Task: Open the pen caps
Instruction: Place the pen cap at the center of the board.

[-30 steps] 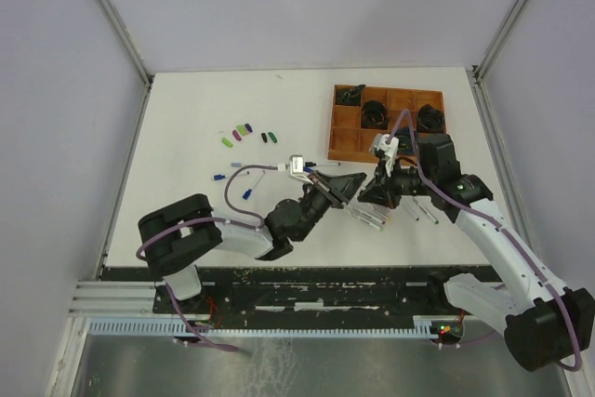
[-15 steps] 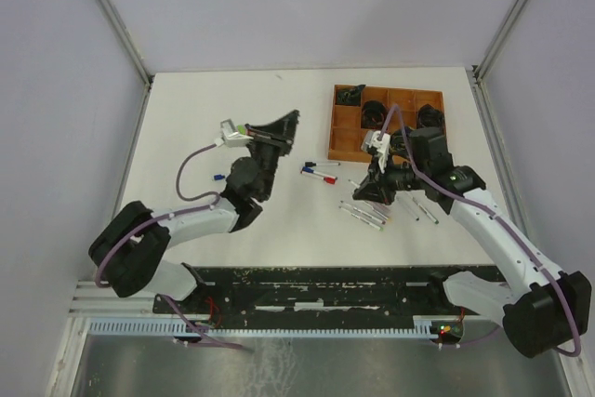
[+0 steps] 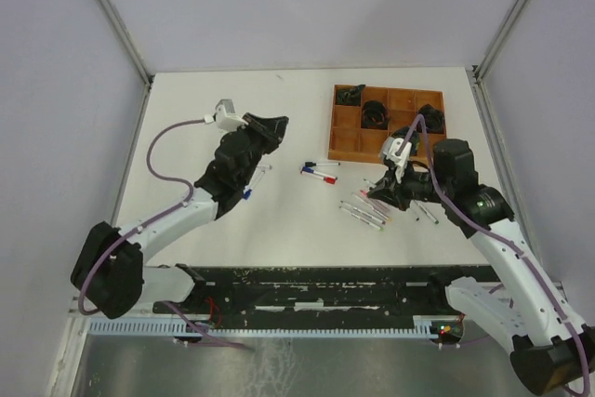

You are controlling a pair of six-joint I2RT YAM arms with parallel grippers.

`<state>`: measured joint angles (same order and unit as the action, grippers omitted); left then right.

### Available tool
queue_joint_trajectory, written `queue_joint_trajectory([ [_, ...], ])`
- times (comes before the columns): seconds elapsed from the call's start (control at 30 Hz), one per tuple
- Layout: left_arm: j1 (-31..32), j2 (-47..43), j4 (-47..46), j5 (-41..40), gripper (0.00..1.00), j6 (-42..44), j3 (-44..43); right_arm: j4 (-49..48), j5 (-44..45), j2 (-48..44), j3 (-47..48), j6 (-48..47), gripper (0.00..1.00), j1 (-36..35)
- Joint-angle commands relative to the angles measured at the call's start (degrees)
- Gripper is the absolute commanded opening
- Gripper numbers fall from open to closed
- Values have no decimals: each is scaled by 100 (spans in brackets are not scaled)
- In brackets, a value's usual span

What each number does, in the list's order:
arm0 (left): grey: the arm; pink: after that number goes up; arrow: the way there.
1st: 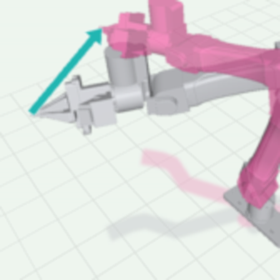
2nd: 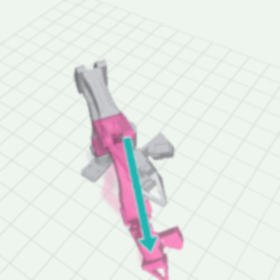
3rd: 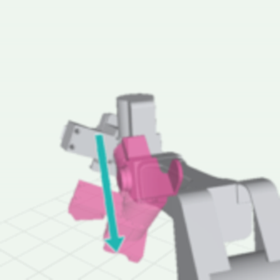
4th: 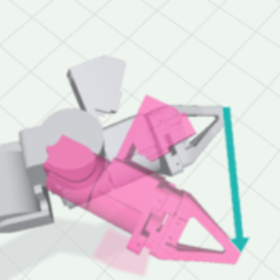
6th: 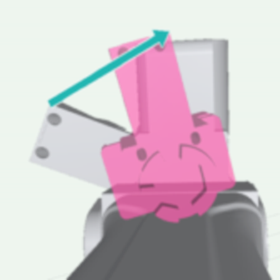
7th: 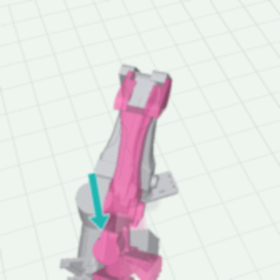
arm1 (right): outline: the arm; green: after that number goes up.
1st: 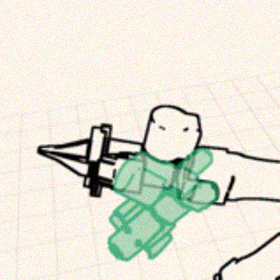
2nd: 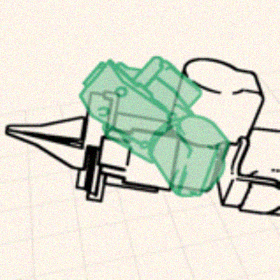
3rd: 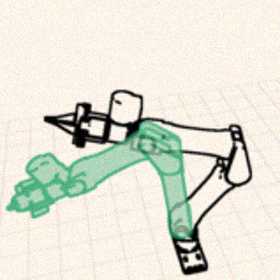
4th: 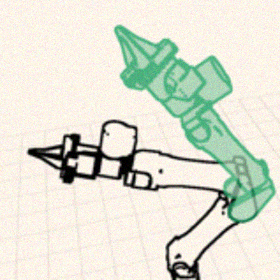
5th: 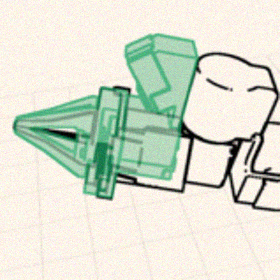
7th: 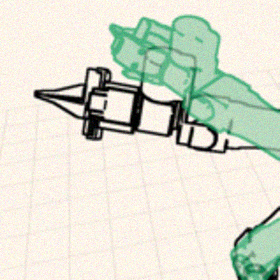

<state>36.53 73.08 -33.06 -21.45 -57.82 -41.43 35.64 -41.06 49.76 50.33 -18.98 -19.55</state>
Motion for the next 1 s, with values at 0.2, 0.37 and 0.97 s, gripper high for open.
queue_joint_trajectory([
  [0.2, -602, 2761, 6457, 639, 3, 1721, -4631, 23, 837, -127, 178, -29, 2, 30],
  [0.37, -609, 4808, 8452, -182, 3, 1887, -7525, -21, 1066, -106, 136, -45, 2, 30],
  [0.97, -836, 6392, 9005, 76, 3, 1314, -8699, 61, 1228, 156, 112, -188, 2, 22],
])
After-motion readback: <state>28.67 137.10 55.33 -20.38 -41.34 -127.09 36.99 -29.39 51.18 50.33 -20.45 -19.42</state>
